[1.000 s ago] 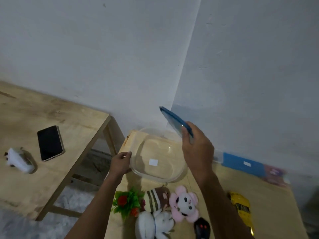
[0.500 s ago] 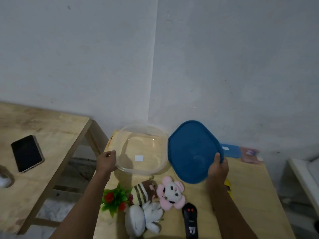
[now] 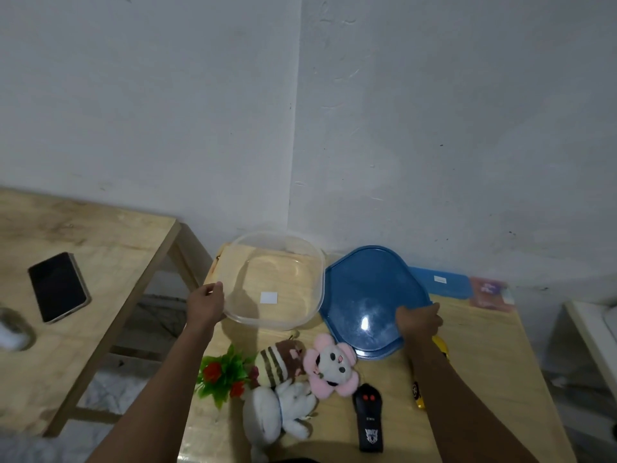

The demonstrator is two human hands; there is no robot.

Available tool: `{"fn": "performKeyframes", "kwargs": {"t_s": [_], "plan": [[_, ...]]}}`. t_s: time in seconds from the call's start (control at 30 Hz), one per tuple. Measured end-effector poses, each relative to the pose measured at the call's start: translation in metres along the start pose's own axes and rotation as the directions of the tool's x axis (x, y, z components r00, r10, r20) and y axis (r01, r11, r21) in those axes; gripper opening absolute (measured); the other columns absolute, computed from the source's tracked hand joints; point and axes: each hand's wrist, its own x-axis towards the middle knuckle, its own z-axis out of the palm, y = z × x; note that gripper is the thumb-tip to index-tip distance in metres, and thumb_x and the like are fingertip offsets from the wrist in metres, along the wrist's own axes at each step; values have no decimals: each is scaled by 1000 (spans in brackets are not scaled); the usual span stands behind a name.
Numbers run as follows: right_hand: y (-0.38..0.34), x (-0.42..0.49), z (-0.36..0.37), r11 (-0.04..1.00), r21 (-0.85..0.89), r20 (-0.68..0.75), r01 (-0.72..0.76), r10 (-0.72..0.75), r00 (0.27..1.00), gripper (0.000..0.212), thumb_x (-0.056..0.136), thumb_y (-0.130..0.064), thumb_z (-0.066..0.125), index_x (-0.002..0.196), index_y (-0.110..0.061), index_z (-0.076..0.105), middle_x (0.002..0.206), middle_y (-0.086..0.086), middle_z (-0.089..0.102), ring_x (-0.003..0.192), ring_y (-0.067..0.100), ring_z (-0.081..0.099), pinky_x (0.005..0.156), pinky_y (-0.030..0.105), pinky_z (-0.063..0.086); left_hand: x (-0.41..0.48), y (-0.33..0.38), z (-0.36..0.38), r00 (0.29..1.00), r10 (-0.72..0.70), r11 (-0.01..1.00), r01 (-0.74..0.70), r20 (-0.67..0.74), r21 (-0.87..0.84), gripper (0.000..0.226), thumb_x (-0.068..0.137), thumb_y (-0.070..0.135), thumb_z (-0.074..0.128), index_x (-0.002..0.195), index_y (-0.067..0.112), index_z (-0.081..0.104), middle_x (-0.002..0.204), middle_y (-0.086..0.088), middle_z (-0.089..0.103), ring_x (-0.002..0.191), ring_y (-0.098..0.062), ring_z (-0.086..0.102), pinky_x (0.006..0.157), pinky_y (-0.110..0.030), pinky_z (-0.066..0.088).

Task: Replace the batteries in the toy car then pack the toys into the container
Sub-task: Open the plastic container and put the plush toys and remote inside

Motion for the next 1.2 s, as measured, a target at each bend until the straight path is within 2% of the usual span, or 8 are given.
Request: {"fn": "performKeyframes", "kwargs": {"t_s": [0.13, 0.3, 0.5, 0.63, 0.73, 0.8, 0.97, 1.2], "plan": [[5, -1, -3, 987, -148, 67, 69, -60, 996, 83, 88, -20, 64, 152, -2, 14, 151, 25, 22, 137, 42, 29, 109, 47, 32, -11, 3, -2, 997, 67, 995, -64, -28, 83, 45, 99, 33, 54, 137, 9, 52, 132, -20, 58, 113, -37, 59, 86, -48, 55], [15, -27, -9, 900, -160, 62, 405, -400, 914, 61, 89, -19, 62, 143, -3, 40, 147, 22, 32, 136, 40, 33, 107, 46, 37, -49, 16, -9, 882, 462, 872, -433, -95, 228, 41, 97, 39, 56, 127, 12, 60, 117, -10, 63, 103, -25, 61, 80, -39, 52], [23, -86, -15, 650, 8, 369, 760, -708, 602, 34, 95, -19, 57, 129, -20, 57, 127, -2, 52, 120, 13, 51, 99, 28, 43, -105, 45, -10, 825, 374, 830, -501, 423, 243, 10, 96, 37, 58, 101, 31, 65, 80, -5, 71, 57, -16, 62, 55, -30, 52], [35, -106, -3, 479, -31, 709, 877, -608, 357, 42, 91, -31, 58, 132, -30, 52, 131, -7, 49, 120, 12, 47, 96, 31, 44, -135, 35, -8, 821, 82, 707, -447, 564, 548, 47, 91, 50, 60, 130, 23, 56, 82, -3, 70, 61, -15, 65, 55, -25, 50], [46, -111, 10, 261, -152, 848, 953, -461, 262, 67, 85, -44, 58, 146, -32, 32, 150, 0, 29, 135, 23, 30, 106, 40, 36, -166, 22, -7, 800, -139, 563, -421, 584, 711, 70, 92, 50, 58, 151, 24, 30, 129, -9, 59, 88, -18, 67, 62, -23, 50], [50, -110, 17, 93, -189, 894, 978, -395, 210, 79, 83, -48, 58, 151, -33, 19, 156, 4, 18, 140, 28, 21, 111, 44, 29, -182, 0, -5, 800, -213, 504, -401, 560, 765, 84, 91, 48, 61, 156, 23, 13, 152, -6, 41, 123, -22, 55, 85, -28, 49], [46, -107, 31, -207, -209, 951, 956, -272, 149, 105, 78, -41, 67, 153, -31, -5, 157, 8, 10, 141, 32, 18, 108, 53, 28, -185, -86, 11, 914, -224, 578, -155, 339, 801, 138, 62, 76, 69, 150, 32, -28, 162, -22, 4, 143, -39, 29, 109, -43, 37], [43, -100, 36, -235, -180, 950, 955, -295, 107, 104, 80, -41, 69, 154, -30, -3, 151, 9, 19, 134, 32, 25, 100, 49, 39, -198, -122, 34, 996, 6, 814, -58, 92, 578, 124, 61, 75, 71, 155, 31, 3, 139, -15, 34, 122, -35, 50, 96, -42, 49]]}}
